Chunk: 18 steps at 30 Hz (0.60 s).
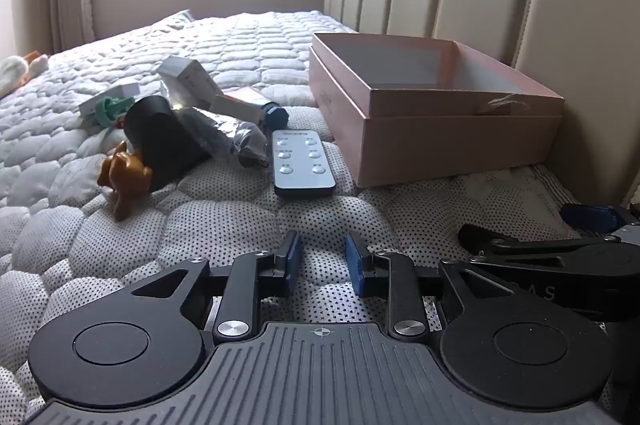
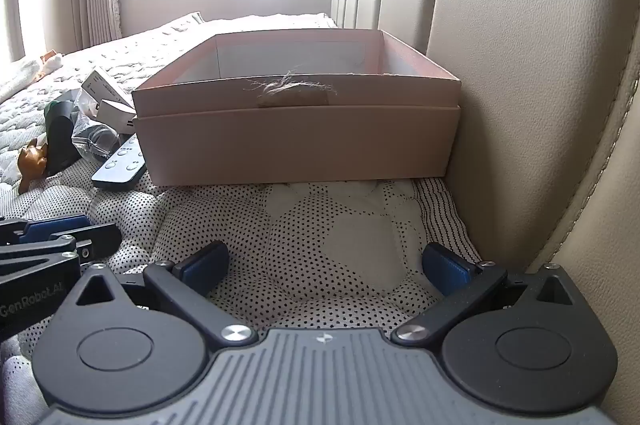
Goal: Organize rigid objects
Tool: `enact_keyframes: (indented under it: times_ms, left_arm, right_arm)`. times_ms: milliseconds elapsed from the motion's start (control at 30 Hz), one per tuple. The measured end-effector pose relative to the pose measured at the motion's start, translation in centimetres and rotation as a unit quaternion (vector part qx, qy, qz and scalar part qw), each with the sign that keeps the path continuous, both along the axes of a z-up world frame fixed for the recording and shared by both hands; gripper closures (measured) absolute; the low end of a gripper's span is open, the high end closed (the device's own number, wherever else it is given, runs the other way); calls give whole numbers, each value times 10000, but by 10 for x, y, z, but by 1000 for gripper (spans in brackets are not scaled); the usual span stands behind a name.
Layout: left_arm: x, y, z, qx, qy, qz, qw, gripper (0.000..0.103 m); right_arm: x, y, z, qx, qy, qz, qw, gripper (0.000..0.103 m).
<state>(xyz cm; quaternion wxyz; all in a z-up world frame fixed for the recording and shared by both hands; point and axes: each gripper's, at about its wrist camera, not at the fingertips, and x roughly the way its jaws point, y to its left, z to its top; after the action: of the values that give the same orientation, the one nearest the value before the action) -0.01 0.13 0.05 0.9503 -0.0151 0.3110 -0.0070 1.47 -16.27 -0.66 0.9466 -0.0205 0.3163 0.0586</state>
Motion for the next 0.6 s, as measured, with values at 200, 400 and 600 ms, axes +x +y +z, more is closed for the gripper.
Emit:
enact_keyframes:
  times_ms: [200,400,600]
  left_arm:
    - [-2,1,1,44,1,1,10000,74]
    - [-1,-4,1,127,5,24,9999,74]
    - [-1,-4,1,152,-3,26,9999,74]
  right_arm:
    - [0,0,0,-9,1,0,10000,0]
    - [0,0,0,-6,-1,2,10000,0]
    - [0,0,0,-12,2,1,10000,0]
